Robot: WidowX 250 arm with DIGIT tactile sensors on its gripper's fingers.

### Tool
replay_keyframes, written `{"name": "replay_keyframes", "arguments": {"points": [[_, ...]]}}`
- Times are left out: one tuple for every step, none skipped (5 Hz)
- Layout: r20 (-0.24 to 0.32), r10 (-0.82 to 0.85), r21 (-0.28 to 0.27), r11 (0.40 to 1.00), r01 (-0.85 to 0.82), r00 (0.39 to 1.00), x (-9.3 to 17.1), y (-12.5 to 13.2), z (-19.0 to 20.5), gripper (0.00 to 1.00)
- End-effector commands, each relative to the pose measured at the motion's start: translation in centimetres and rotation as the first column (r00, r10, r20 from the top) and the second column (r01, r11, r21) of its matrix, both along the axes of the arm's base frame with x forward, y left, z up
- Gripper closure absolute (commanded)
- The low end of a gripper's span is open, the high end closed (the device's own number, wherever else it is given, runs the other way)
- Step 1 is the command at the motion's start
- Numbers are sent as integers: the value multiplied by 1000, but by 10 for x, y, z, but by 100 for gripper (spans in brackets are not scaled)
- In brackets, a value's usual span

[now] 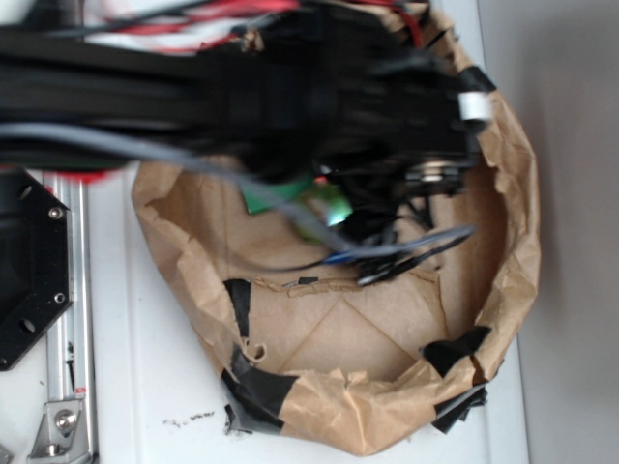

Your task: Grab the green animal.

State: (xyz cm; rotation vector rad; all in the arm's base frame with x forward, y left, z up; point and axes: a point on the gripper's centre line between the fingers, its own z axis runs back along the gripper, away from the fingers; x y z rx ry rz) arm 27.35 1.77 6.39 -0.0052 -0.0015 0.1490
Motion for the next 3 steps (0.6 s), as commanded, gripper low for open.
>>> {"name": "replay_keyframes", "arguments": {"points": [[242,-256,40,966,255,936,-26,-11,110,100],[214,-231,142,969,203,949,-24,-16,107,100],[180,-181,157,976,153,967,-21,-12,95,100]]}}
